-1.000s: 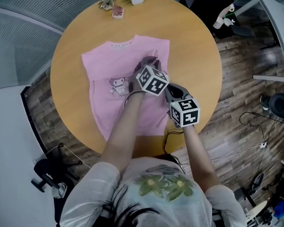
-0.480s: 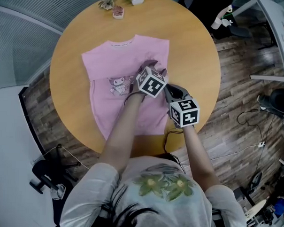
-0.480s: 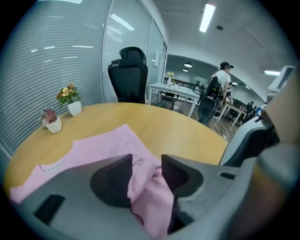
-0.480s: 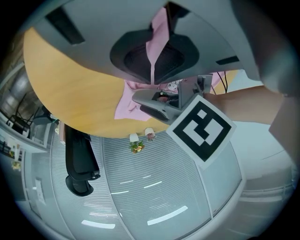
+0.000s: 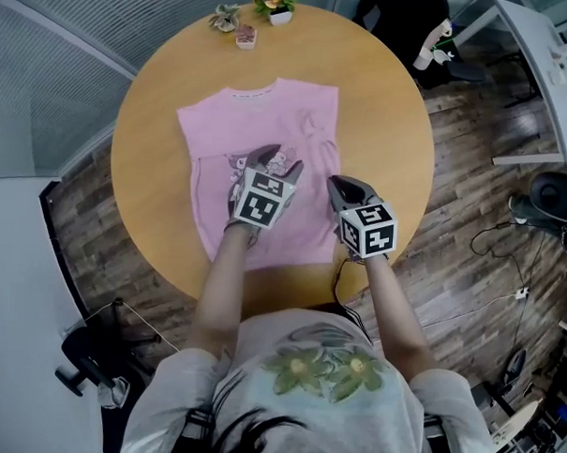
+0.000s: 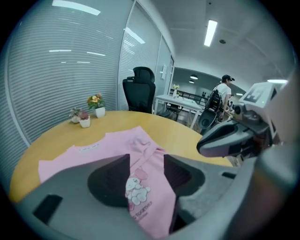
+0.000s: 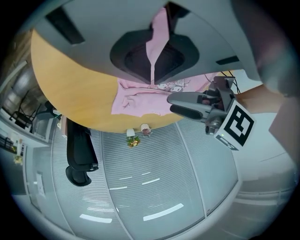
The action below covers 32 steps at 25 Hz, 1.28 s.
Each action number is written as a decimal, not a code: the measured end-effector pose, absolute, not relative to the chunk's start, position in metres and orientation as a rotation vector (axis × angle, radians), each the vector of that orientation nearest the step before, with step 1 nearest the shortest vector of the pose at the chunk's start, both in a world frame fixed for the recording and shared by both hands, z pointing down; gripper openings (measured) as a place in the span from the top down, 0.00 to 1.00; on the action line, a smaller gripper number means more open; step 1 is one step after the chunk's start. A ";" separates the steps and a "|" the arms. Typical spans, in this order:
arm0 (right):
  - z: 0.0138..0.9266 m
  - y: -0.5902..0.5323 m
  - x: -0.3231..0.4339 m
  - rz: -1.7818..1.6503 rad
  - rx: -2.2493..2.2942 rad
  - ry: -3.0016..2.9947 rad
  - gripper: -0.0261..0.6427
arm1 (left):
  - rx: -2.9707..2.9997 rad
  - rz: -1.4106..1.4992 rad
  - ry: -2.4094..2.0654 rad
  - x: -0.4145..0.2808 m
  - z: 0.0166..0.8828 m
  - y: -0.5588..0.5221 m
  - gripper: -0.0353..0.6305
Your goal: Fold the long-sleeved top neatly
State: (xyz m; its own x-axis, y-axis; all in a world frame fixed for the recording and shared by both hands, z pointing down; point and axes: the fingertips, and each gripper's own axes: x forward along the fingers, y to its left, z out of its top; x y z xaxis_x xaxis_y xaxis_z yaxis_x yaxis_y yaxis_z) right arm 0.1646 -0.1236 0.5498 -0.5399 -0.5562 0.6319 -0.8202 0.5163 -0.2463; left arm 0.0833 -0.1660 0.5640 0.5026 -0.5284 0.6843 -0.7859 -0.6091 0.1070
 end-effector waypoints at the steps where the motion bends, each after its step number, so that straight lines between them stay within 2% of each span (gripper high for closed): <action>1: 0.546 -0.120 0.164 0.735 1.133 -2.283 0.91 | 2.335 0.863 -1.106 0.073 0.559 -0.158 0.64; 9: 0.530 -0.088 0.158 0.722 1.171 -2.289 0.91 | 2.292 0.867 -1.219 -0.007 0.531 -0.101 0.64; 20: 0.543 -0.025 0.158 0.781 1.133 -2.236 0.91 | 2.123 0.915 -1.250 -0.075 0.553 -0.006 0.64; 26: 0.560 0.005 0.158 0.843 1.094 -2.173 0.74 | 2.005 0.892 -1.226 -0.086 0.576 0.034 0.59; 32: 0.577 0.032 0.160 0.873 1.078 -2.112 0.69 | 1.887 0.931 -1.205 -0.098 0.600 0.070 0.55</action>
State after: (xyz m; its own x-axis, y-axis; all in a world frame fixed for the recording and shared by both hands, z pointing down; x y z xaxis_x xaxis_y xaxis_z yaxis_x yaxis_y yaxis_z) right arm 0.1600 0.0316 0.5773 -0.4860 -0.4490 0.7498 -0.8472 0.4525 -0.2783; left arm -0.0985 0.0696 0.6001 0.3082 -0.4259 0.8506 -0.9305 -0.3208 0.1766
